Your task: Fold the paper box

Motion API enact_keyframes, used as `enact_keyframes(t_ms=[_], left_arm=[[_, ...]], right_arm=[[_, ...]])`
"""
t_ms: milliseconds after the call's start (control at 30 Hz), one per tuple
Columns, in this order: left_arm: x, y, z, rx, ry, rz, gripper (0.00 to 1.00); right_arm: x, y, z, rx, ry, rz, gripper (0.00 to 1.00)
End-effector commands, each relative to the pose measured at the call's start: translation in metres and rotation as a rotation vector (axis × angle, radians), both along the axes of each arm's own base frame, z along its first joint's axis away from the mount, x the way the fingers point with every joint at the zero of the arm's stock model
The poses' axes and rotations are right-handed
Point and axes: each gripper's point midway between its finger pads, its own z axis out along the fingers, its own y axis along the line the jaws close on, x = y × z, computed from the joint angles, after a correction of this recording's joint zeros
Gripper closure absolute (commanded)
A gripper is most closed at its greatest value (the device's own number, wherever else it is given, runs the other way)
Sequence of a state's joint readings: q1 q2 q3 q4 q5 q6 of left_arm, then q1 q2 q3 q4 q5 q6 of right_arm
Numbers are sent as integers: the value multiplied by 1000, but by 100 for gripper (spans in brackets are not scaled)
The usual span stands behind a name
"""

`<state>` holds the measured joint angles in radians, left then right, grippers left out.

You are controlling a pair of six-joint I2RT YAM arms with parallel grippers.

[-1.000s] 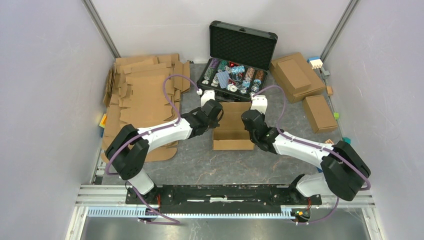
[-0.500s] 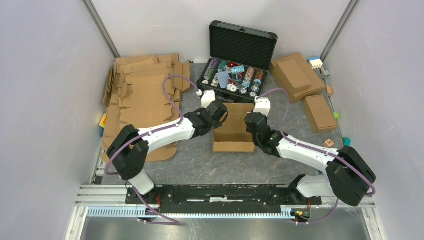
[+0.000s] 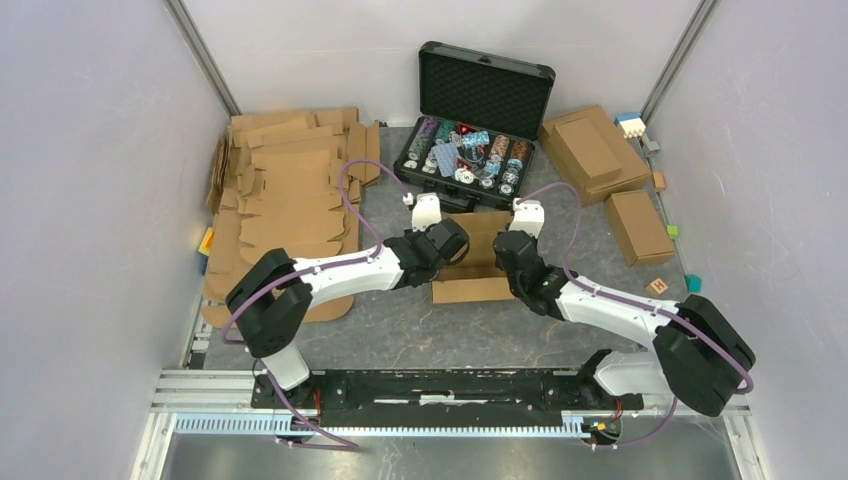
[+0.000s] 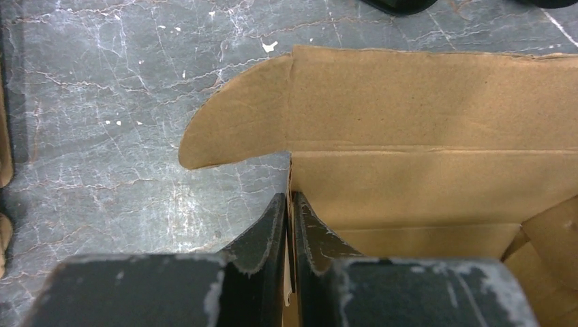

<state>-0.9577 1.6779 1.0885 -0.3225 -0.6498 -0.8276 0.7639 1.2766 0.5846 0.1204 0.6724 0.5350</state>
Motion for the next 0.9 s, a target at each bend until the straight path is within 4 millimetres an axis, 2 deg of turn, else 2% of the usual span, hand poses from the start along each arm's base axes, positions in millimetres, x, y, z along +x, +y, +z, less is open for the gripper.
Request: enact_keyframes(t_ms=[0, 200, 300, 400, 467, 600, 767, 867], left_arm=[[11, -15, -1, -80, -48, 49, 86], [9, -12, -7, -69, -41, 44, 86], [9, -12, -6, -65, -42, 38, 86], [8, -10, -4, -58, -47, 35, 86], [8, -9, -3, -55, -51, 34, 86], [8, -5, -2, -48, -58, 42, 86], [9, -3, 0, -42, -68, 46, 86], [8, -2, 1, -43, -69, 45, 86]], right_arm=[[2, 13, 2, 55, -20, 16, 100], [1, 8, 3, 30, -11, 8, 99], [0, 9, 0, -53, 26, 62, 98], [0, 13, -8, -105, 100, 154, 90], [-2, 16, -11, -72, 120, 204, 87], [-7, 15, -8, 5, 122, 249, 64], [-10, 17, 11, 48, 104, 280, 44], [-14, 18, 17, 47, 123, 305, 33]])
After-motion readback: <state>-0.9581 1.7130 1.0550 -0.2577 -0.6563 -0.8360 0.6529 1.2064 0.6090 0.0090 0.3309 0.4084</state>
